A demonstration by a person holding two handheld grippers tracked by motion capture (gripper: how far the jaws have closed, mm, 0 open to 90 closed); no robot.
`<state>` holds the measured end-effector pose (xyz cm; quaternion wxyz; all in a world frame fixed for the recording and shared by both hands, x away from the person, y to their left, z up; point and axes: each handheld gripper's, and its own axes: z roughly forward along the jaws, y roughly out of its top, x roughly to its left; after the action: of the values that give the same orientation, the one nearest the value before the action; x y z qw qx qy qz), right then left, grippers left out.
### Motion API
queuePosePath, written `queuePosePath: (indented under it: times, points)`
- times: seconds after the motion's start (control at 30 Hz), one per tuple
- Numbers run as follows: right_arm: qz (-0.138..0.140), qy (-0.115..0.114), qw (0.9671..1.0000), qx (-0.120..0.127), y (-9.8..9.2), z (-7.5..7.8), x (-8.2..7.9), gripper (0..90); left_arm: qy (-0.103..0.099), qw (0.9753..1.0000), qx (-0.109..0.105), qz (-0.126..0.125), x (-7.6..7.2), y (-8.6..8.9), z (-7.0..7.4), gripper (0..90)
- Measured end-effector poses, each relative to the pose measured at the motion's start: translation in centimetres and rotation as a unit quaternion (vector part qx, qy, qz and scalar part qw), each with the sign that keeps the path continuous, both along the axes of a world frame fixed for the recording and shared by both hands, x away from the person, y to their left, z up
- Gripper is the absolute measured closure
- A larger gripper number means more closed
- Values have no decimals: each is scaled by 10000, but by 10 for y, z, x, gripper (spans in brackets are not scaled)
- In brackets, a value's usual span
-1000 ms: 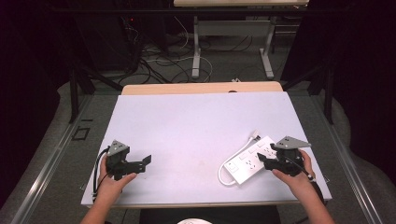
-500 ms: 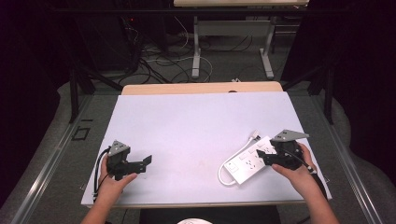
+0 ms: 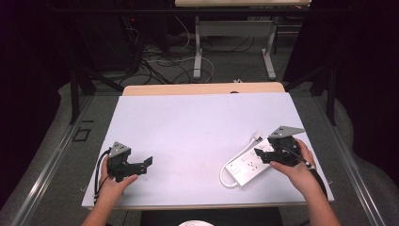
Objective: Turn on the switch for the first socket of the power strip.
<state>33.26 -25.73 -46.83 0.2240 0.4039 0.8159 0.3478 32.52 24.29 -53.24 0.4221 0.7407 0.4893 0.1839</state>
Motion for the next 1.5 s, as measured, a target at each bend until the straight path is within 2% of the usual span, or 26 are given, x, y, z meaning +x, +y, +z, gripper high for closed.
queuePosePath:
  times: [0.47, 0.7, 0.77, 0.93, 1.3, 1.4, 1.5]
  points:
    - [115, 75, 9999, -23, 20, 10, 10, 343, 2, 10000, 14, 1, 0, 0, 0, 24]
    - [181, 72, 9998, 19, 24, 10, 13, 344, -38, 10000, 1, 40, 0, -1, -1, 26]
    - [174, 103, 9998, 29, 26, 10, 13, 344, 5, 10000, 27, 5, 0, 0, 0, 26]
    - [218, 71, 9997, 55, 29, 7, 14, 363, -34, 10000, 51, 13, 0, 0, -1, 26]
    - [338, 227, 9992, -36, 38, -6, 12, 429, -48, 10000, 70, 32, 0, 0, -1, 29]
    - [357, 327, 9988, 6, 40, -10, 11, 444, -53, 10000, 76, 25, 0, 0, -1, 29]
    - [368, 326, 9988, 28, 42, -13, 11, 451, -57, 10000, 74, 12, 0, 0, -1, 29]
